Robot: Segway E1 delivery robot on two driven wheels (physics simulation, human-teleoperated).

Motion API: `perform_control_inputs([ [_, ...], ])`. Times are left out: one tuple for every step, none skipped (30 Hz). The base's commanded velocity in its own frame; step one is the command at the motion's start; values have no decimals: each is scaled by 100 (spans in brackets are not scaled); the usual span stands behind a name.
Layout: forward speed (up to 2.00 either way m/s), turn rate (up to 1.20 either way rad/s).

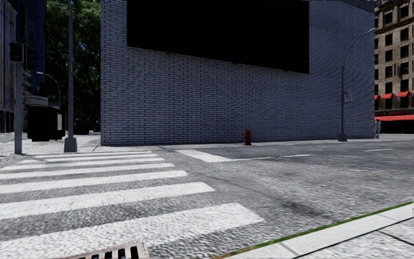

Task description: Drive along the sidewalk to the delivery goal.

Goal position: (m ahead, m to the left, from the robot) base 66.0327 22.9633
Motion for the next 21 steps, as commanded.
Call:
perform_control_inputs([
  [129, 75],
  [133, 75],
  [133, 75],
  [138, 75],
  [145, 75],
  [155, 75],
  [155, 75],
  [169, 75],
  [176, 75],
  [184, 75],
  [184, 75],
  [200, 75],
  [200, 75],
  [200, 75],
  [200, 75],
  [200, 75],
  [200, 0],
  [200, 0],
  [200, 0],
  [200, 0],
  [200, 0],
])
